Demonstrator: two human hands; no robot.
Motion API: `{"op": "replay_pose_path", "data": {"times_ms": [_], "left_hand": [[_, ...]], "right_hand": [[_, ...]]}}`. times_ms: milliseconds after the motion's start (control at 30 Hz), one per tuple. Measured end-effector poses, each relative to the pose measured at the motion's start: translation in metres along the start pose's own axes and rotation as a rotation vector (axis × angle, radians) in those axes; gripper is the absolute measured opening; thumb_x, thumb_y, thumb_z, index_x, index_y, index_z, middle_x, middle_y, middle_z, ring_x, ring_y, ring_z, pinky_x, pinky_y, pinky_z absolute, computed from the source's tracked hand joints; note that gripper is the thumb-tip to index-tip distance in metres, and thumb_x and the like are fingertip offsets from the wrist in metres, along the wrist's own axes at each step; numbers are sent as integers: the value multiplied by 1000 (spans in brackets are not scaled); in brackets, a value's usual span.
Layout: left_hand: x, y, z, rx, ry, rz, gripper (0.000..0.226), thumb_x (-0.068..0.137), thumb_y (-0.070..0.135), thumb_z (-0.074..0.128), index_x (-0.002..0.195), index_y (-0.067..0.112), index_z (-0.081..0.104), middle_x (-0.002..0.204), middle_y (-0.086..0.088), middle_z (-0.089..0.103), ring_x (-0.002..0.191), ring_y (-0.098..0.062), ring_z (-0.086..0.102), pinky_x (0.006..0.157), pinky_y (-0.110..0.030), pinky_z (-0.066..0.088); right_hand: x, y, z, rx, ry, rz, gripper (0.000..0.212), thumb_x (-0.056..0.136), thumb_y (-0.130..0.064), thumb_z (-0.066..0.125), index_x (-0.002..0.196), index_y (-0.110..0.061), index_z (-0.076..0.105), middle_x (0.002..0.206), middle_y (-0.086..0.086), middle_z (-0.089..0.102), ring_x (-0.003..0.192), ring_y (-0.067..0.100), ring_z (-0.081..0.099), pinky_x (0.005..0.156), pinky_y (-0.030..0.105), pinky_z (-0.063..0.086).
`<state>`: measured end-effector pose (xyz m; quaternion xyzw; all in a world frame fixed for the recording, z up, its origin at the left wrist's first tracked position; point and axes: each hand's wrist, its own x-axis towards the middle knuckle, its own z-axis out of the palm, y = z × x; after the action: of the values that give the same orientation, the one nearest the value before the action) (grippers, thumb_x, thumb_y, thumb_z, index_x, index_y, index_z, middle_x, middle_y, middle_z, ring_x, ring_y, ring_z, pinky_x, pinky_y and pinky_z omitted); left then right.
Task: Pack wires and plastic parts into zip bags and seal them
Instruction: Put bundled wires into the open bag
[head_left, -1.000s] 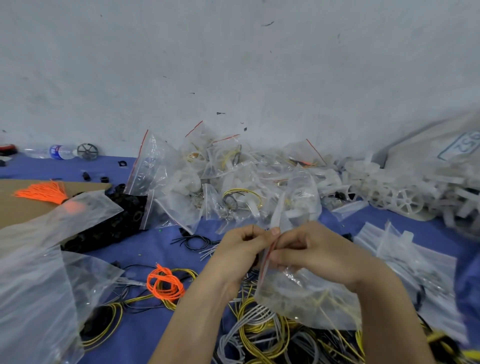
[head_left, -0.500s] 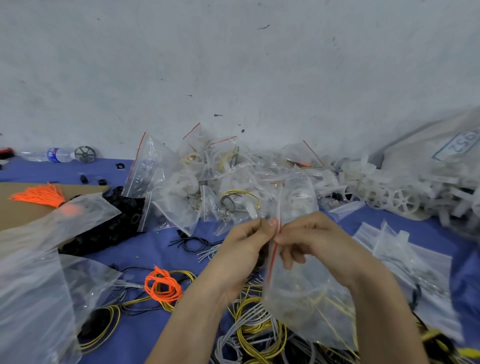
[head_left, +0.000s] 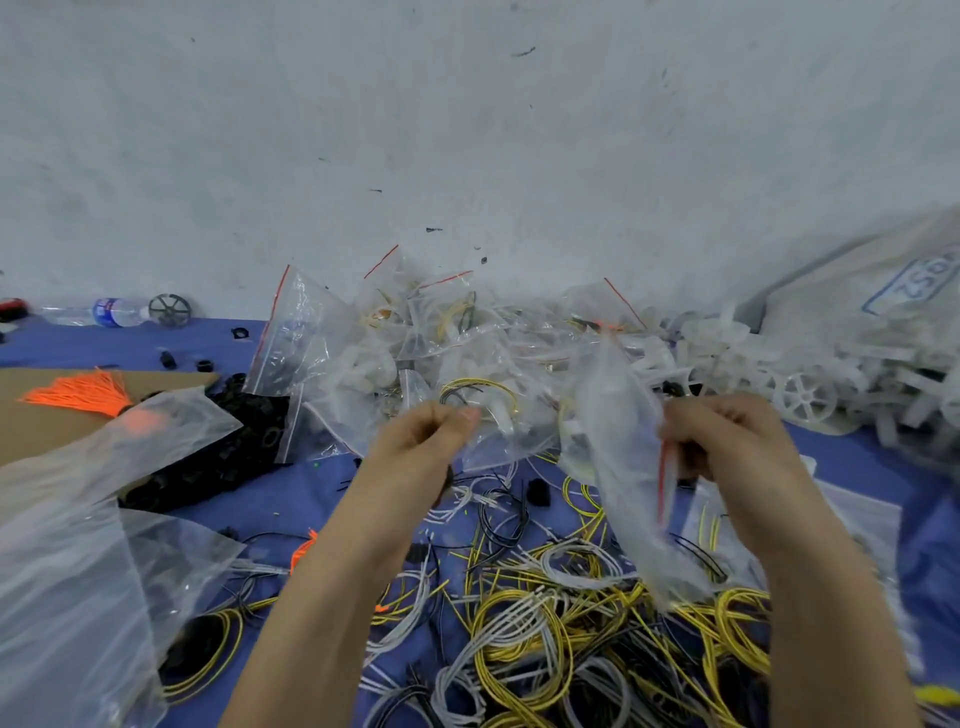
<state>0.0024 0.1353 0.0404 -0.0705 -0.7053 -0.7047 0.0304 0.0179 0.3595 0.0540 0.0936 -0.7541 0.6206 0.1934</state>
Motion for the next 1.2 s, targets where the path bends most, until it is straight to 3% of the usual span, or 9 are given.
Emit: {"op": "replay_pose_path", "data": {"times_ms": [133, 233, 333, 567, 733, 900, 1067, 1133, 1200], "left_hand": [[-5, 18, 1, -198, 21, 31, 35, 77, -19, 32, 65, 15, 33, 63, 2, 35, 51, -11, 29, 54, -26, 28], [-14, 27, 11, -267, -42, 145, 40, 72, -26, 20, 68, 13, 30, 64, 2, 41, 51, -9, 35, 57, -27, 29], [-18, 27, 19, -136, -122, 271, 42, 76, -28, 27, 68, 12, 35, 68, 1, 48, 57, -9, 46, 60, -23, 37], [-16, 14, 23, 443, -24, 414, 23, 83, -1, 58, 82, 18, 46, 83, -3, 61, 79, -19, 60, 66, -26, 44], [-16, 12, 22, 546, -61, 504, 20, 84, 9, 64, 80, 24, 51, 77, 11, 61, 74, -3, 60, 64, -19, 44], [-16, 11, 23, 512, -173, 444, 9, 91, 22, 58, 87, 27, 51, 83, 10, 61, 80, -7, 58, 72, -32, 46], [-18, 11, 17, 663, -268, 316, 53, 61, 79, 47, 82, 31, 50, 85, 12, 61, 82, 0, 57, 72, -24, 46], [-17, 12, 13, 752, -321, 255, 48, 60, 75, 52, 76, 29, 53, 83, 12, 59, 81, -2, 56, 71, -25, 45], [-15, 9, 8, 771, -358, 251, 28, 76, 48, 62, 70, 21, 55, 76, 7, 55, 75, -7, 55, 66, -27, 41]], "right_hand": [[-2, -11, 15, -293, -139, -56, 41, 78, -11, 58, 40, -9, 42, 42, 0, 36, 40, 10, 28, 44, 16, 26], [-5, -21, 35, -425, -291, -59, 36, 75, -16, 56, 47, 0, 41, 44, 2, 30, 40, 9, 24, 44, 20, 23], [-8, -25, 52, -483, -346, -80, 35, 76, -15, 56, 54, 7, 40, 50, 7, 28, 44, 10, 22, 47, 25, 19], [-5, -25, 51, -365, -275, -65, 33, 76, -8, 52, 50, 5, 35, 48, 11, 29, 47, 16, 26, 48, 25, 23], [-4, -22, 46, -249, -259, -33, 36, 76, -2, 51, 43, -8, 36, 41, -4, 30, 41, 7, 24, 43, 15, 23], [-4, -20, 44, -238, -243, -14, 35, 75, -4, 50, 43, -9, 37, 41, -4, 28, 40, 6, 22, 42, 13, 22], [1, -11, 45, -149, -137, 15, 40, 77, -2, 52, 42, -10, 36, 43, -1, 29, 43, 8, 23, 42, 14, 24], [2, -9, 48, -131, -105, 21, 44, 80, -2, 53, 39, -15, 41, 41, -4, 37, 42, 6, 31, 43, 12, 29], [3, -7, 55, -95, -113, 48, 42, 83, -6, 55, 43, -16, 52, 45, 0, 48, 45, 7, 42, 49, 13, 38]]}}
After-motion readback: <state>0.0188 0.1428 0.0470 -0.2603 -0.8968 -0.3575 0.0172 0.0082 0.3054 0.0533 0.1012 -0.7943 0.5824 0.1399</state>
